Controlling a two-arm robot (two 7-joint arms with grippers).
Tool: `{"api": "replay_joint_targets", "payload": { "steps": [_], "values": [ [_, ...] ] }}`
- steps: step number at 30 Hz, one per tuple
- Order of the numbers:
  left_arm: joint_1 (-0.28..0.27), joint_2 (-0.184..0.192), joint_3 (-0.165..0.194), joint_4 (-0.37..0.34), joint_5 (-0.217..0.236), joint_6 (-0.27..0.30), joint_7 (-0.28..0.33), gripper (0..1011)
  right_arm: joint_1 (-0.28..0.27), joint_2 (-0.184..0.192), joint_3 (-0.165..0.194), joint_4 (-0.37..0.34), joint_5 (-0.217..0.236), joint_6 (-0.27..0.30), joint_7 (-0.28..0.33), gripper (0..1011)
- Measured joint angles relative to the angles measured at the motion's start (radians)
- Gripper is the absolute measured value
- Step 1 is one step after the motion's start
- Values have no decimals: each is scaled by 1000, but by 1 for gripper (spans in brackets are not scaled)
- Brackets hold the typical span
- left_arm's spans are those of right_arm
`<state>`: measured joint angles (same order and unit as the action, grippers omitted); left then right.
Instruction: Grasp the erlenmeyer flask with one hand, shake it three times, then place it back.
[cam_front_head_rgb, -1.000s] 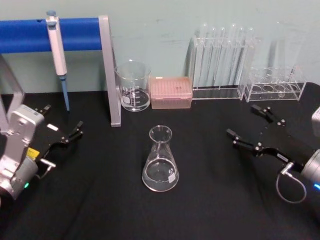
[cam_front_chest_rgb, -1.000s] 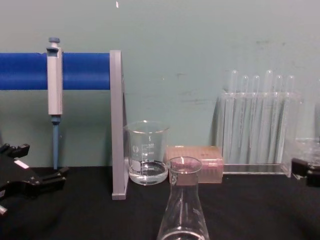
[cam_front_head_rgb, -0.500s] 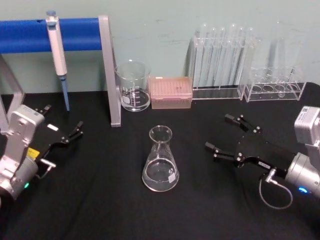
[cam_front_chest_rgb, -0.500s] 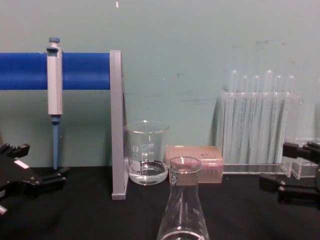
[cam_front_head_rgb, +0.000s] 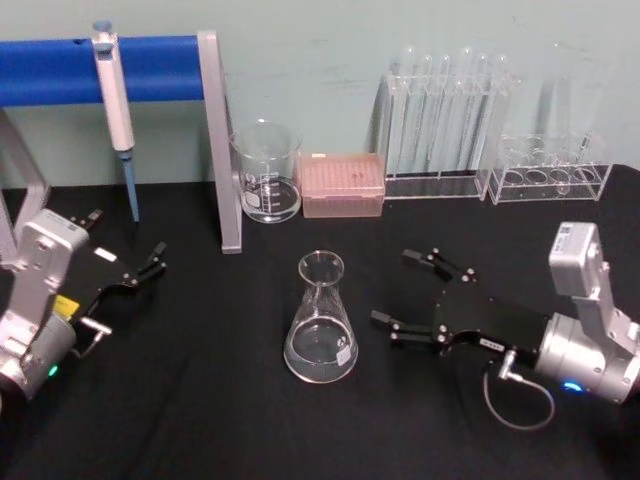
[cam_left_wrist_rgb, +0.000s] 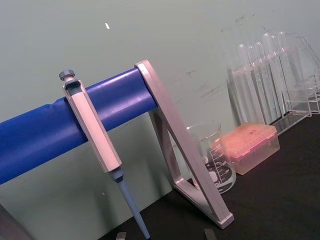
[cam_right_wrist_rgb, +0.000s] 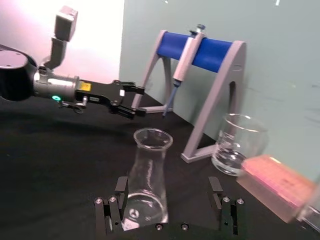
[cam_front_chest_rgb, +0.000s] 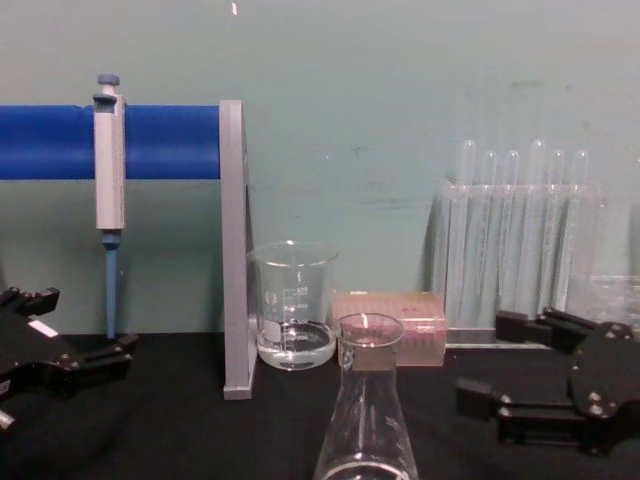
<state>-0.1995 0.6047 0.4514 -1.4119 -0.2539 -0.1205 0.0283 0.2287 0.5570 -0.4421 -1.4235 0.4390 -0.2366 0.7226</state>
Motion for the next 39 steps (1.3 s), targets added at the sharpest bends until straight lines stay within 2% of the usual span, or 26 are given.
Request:
{"api": "replay_joint_targets", "payload": {
  "steps": [17, 39],
  "values": [
    [0, 0, 0, 0, 0, 0, 0, 1001, 72, -55, -62, 68, 30, 20, 55, 1003],
    [0, 0, 0, 0, 0, 0, 0, 1001, 174, -129, -123, 183, 36, 36, 79, 1002]
  ]
}}
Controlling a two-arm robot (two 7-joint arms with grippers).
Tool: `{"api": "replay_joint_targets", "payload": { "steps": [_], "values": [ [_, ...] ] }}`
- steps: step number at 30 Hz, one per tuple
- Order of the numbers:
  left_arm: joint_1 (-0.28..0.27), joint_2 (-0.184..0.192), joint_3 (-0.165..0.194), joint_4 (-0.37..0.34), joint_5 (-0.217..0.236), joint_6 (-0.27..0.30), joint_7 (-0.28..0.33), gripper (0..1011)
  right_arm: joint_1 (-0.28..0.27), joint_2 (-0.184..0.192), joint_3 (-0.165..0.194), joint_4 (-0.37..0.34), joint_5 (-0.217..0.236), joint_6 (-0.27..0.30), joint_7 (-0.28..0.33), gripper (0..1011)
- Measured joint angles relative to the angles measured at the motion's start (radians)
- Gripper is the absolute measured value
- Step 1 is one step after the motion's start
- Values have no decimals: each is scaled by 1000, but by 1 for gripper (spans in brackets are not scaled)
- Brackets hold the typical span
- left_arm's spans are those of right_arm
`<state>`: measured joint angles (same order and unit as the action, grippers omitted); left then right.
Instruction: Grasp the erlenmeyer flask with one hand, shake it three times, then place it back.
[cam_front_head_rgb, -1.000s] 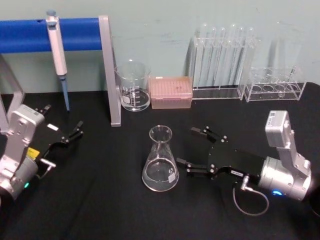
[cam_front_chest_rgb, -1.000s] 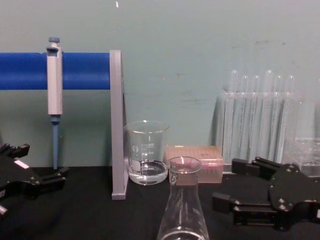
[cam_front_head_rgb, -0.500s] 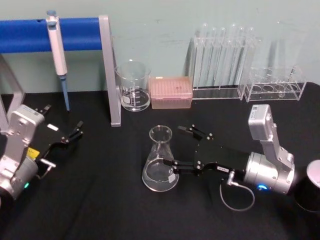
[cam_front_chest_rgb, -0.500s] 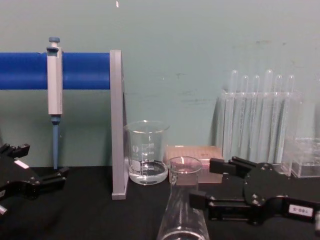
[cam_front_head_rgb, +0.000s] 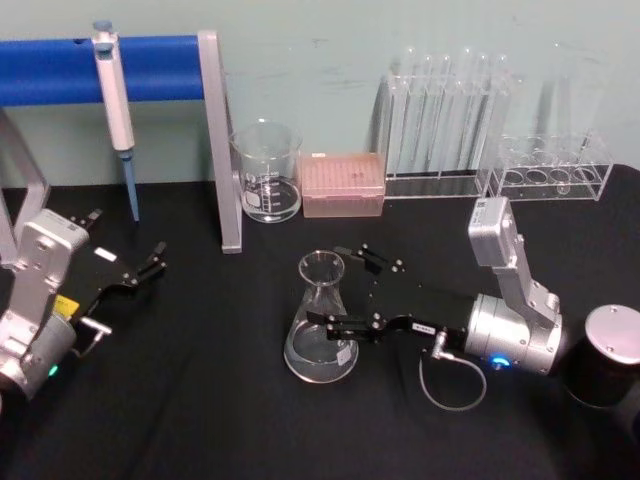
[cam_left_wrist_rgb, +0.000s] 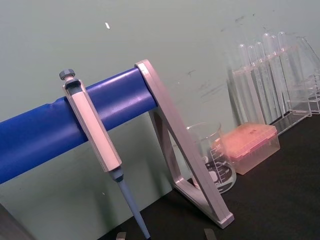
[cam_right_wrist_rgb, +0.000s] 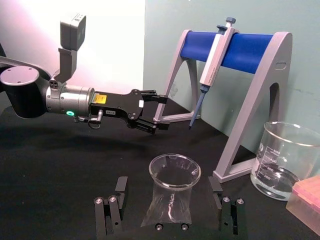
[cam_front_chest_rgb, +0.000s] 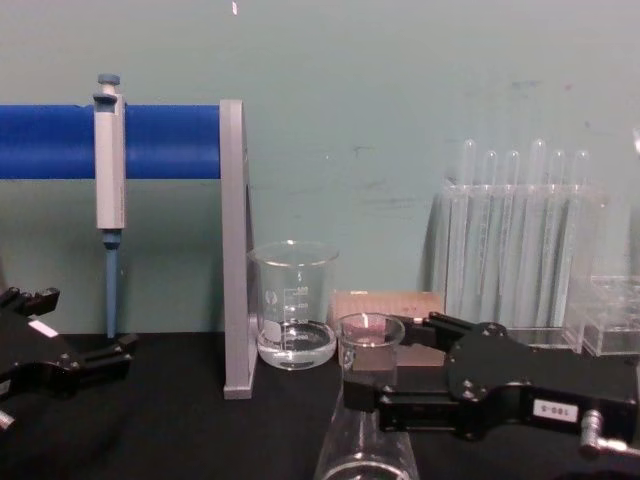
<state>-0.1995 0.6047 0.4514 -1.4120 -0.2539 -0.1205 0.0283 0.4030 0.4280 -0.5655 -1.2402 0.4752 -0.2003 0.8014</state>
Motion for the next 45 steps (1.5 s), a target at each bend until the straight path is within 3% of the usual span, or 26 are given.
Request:
{"api": "replay_joint_targets", "payload": {
  "steps": [22, 45],
  "values": [
    [0, 0, 0, 0, 0, 0, 0, 1001, 45, -44, -18, 75, 13, -1, 9, 1002],
    [0, 0, 0, 0, 0, 0, 0, 1001, 57, -48, -27, 97, 18, 15, 12, 1002]
  ]
}}
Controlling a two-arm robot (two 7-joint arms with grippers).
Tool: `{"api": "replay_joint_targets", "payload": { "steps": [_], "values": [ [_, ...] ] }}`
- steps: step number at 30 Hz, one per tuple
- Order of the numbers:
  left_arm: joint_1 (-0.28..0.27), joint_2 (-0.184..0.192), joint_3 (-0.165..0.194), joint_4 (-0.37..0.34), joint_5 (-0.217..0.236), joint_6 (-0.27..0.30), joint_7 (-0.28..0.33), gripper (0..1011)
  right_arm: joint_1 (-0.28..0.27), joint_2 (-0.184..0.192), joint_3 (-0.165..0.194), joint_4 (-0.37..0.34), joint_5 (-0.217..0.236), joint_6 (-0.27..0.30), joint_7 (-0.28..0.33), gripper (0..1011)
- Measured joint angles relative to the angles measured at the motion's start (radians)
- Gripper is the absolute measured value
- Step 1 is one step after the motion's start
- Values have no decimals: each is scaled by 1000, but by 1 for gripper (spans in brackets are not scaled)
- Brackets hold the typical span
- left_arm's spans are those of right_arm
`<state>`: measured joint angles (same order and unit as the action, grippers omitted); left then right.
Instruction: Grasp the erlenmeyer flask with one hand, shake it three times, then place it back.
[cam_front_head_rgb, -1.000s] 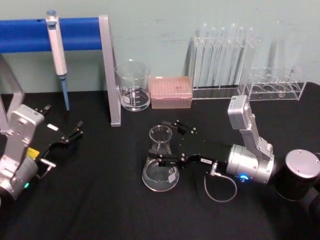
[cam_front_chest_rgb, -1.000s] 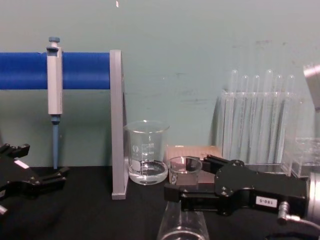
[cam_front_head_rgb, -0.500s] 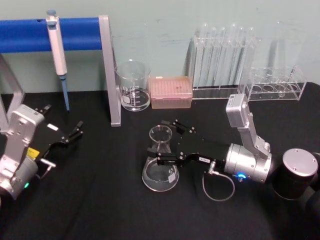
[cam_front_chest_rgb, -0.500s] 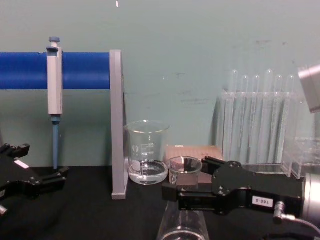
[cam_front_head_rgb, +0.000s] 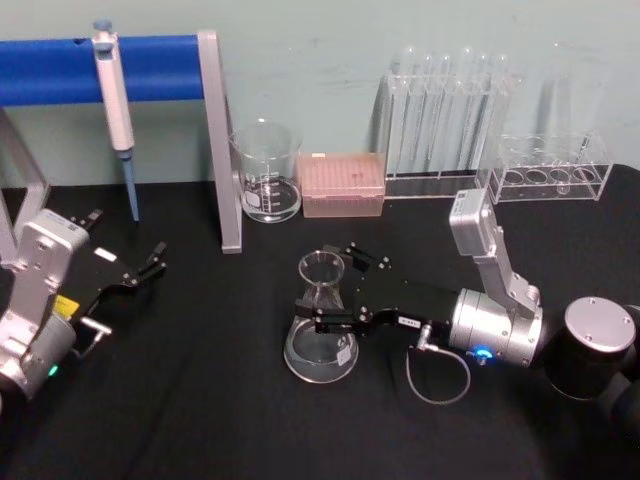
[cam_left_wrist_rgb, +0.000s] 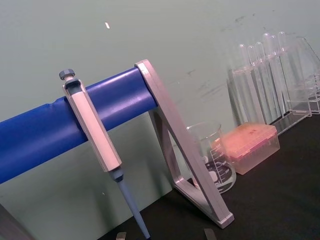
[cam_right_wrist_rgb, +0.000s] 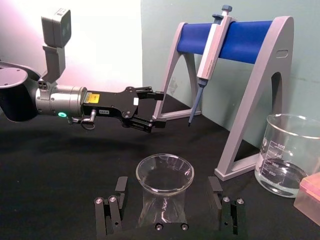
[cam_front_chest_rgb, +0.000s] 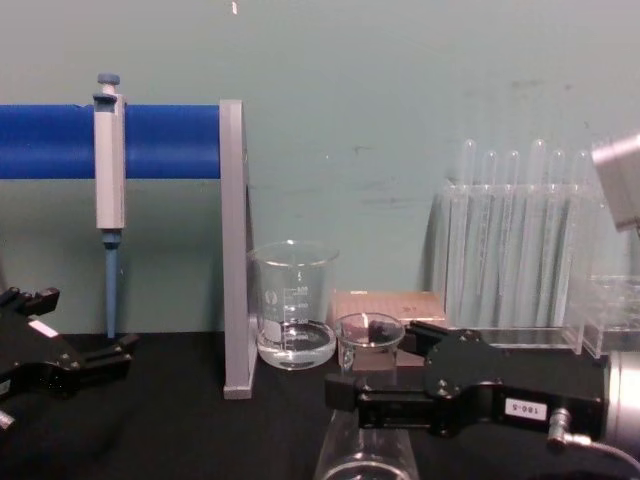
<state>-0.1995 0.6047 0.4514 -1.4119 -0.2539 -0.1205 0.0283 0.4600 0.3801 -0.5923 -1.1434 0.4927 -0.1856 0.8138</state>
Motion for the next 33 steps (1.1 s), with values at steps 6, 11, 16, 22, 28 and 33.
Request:
{"api": "replay_joint_targets", "payload": {
  "steps": [6, 11, 16, 22, 28, 33],
  "values": [
    [0, 0, 0, 0, 0, 0, 0, 1001, 0, 1, -1, -2, -5, 1, -4, 1002],
    [0, 0, 0, 0, 0, 0, 0, 1001, 0, 1, -1, -2, -4, 1, -4, 1003],
    [0, 0, 0, 0, 0, 0, 0, 1001, 0, 0, -1, -2, -4, 1, -4, 1003],
    [0, 0, 0, 0, 0, 0, 0, 1001, -1, 0, 0, -2, -4, 0, -4, 1002],
    [0, 0, 0, 0, 0, 0, 0, 1001, -1, 0, 0, -2, -3, 0, -4, 1002],
    [0, 0, 0, 0, 0, 0, 0, 1001, -1, 0, 1, -2, -3, 0, -3, 1002]
  ]
}}
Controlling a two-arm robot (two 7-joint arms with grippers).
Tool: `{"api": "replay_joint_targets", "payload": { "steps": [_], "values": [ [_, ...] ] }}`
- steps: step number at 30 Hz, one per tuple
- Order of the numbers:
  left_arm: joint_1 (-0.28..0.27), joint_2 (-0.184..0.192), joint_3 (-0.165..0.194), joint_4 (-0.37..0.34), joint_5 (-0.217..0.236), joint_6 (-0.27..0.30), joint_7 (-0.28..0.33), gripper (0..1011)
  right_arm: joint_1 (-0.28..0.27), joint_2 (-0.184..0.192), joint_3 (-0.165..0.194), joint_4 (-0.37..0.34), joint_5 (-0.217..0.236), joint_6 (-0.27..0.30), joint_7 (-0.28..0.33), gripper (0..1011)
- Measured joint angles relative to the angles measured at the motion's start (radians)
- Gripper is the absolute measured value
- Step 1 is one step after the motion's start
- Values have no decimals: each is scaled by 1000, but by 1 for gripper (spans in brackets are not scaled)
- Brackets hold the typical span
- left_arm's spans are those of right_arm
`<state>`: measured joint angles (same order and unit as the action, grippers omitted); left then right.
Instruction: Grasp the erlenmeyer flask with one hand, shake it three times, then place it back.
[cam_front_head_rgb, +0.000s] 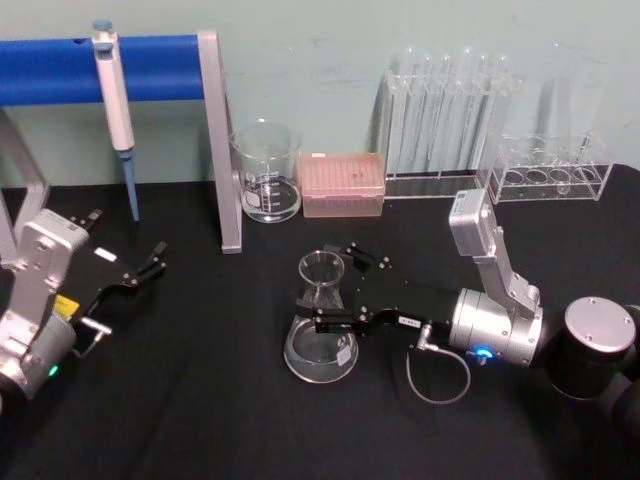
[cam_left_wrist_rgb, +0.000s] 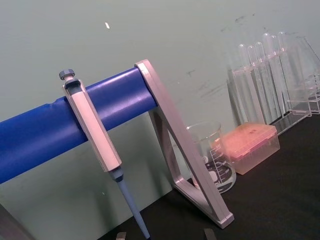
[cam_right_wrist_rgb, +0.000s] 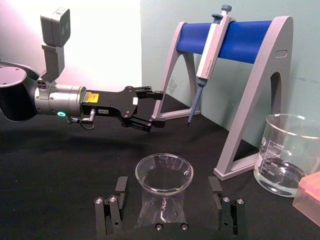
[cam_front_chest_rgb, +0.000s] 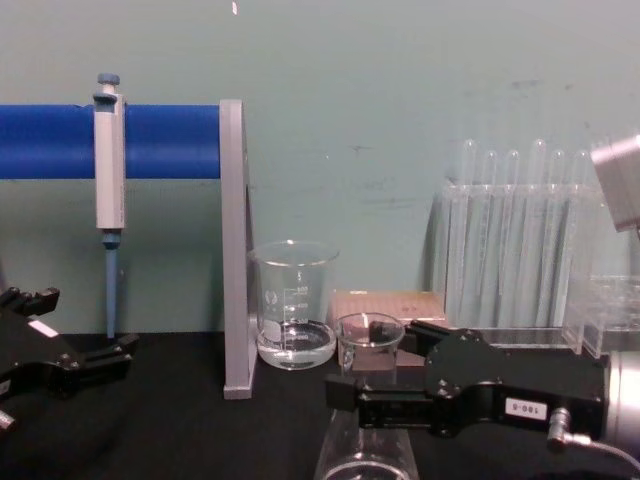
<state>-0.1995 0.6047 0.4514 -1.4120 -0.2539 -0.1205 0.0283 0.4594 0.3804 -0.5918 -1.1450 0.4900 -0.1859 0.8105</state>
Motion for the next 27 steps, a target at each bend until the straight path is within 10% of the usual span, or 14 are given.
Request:
{"api": "replay_joint_targets", "payload": {
  "steps": [11, 27],
  "values": [
    [0, 0, 0, 0, 0, 0, 0, 1001, 0, 0, 0, 0, 0, 0, 1, 972],
    [0, 0, 0, 0, 0, 0, 0, 1001, 0, 0, 0, 0, 0, 0, 1, 514]
  ]
}}
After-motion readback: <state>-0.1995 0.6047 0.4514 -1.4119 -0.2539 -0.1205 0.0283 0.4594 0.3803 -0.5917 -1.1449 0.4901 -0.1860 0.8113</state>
